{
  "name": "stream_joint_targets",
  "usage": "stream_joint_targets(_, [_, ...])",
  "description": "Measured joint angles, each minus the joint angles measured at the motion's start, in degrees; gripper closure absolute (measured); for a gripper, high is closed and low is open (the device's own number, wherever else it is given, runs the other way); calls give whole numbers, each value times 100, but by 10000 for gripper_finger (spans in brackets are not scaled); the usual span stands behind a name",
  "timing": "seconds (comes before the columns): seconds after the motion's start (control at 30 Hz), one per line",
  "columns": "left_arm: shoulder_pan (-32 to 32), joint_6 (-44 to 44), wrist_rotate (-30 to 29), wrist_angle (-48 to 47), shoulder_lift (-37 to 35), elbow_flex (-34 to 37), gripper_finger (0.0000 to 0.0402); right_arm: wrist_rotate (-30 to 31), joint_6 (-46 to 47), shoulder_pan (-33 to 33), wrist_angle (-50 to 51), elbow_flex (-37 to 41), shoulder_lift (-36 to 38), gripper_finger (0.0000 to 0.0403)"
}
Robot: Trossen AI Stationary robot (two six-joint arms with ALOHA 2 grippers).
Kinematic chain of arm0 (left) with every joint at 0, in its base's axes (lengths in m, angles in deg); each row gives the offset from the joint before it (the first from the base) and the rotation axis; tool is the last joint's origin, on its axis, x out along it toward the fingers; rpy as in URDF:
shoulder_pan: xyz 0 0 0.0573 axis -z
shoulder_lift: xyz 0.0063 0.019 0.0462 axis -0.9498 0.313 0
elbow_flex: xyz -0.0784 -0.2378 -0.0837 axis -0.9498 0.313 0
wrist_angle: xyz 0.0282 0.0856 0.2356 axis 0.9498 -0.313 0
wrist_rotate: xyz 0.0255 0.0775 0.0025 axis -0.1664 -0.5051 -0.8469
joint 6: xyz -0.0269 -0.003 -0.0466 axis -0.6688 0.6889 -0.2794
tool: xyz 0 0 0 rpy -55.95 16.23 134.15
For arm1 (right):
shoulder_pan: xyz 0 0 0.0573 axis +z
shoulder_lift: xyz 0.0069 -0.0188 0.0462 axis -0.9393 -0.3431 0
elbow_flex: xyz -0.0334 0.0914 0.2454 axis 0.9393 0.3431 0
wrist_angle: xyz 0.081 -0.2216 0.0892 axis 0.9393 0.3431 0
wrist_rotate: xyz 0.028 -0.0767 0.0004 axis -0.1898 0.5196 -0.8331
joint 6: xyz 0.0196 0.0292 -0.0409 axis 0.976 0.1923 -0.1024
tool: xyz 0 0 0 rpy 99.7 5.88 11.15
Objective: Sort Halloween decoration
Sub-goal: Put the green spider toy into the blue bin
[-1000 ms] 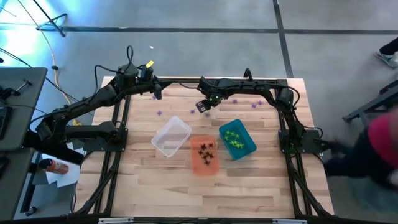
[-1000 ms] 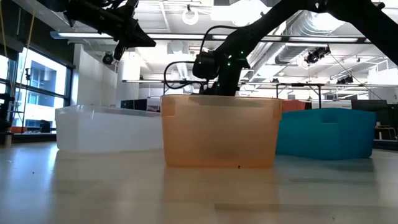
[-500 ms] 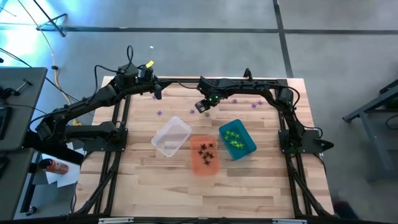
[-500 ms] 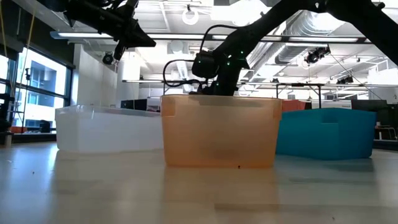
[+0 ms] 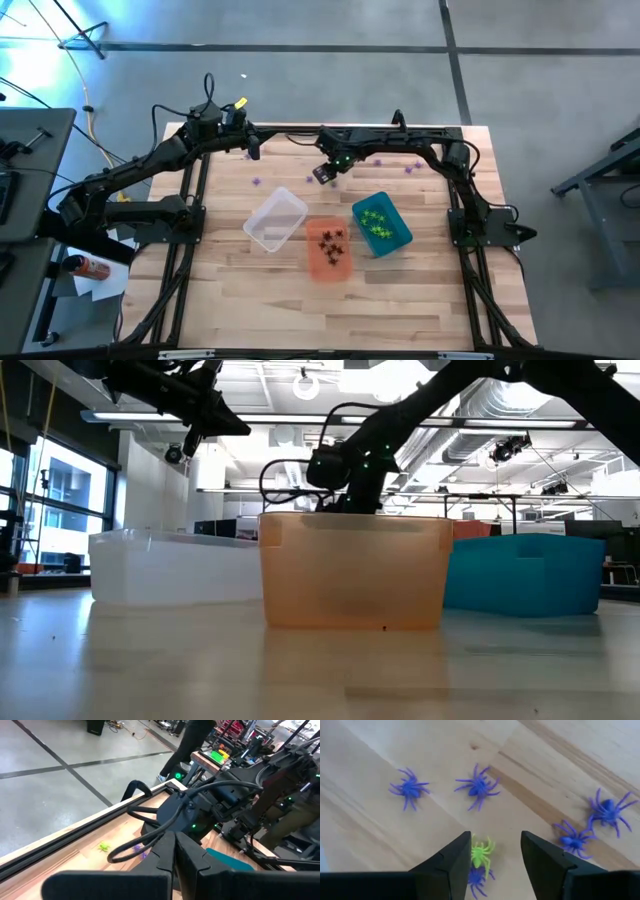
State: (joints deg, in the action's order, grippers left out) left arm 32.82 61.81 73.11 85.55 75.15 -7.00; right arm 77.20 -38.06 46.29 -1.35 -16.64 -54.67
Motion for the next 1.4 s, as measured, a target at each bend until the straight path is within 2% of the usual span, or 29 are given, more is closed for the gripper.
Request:
stream_joint_targets(0.33, [-4, -13, -8, 7, 0, 0, 401, -256, 481, 83, 112, -2, -128, 233])
stream_joint_targets(0.5, [-2, -15, -13, 7, 1, 0, 401, -215, 638, 153, 147, -13, -214, 233])
stream_joint_targets(0.63, [-2, -16, -17, 4, 0, 0, 402, 73, 710, 197, 153, -13, -219, 235])
stream_joint_targets(0.77, [-2, -20, -20, 4, 0, 0, 401, 299, 451, 223, 194, -12, -223, 272])
stream_joint_targets(0.93, [-1, -22, -22, 4, 0, 0, 401, 491, 222, 236, 189, -32, -223, 379])
stream_joint_targets(0.97, [0, -22, -22, 4, 0, 0, 402, 516, 134, 228, 164, -72, -223, 390])
stream_joint_targets(1.1, [0, -20, -23, 2, 0, 0, 402, 506, -60, 146, 229, -371, -227, 381])
stream_joint_targets(1.23, [0, -20, -22, -2, 0, 0, 401, 517, -446, 57, 457, -780, -226, 399])
stream_joint_targets(1.4, [0, -19, -22, -13, 0, 0, 401, 524, -970, -19, 833, -1106, -184, 402])
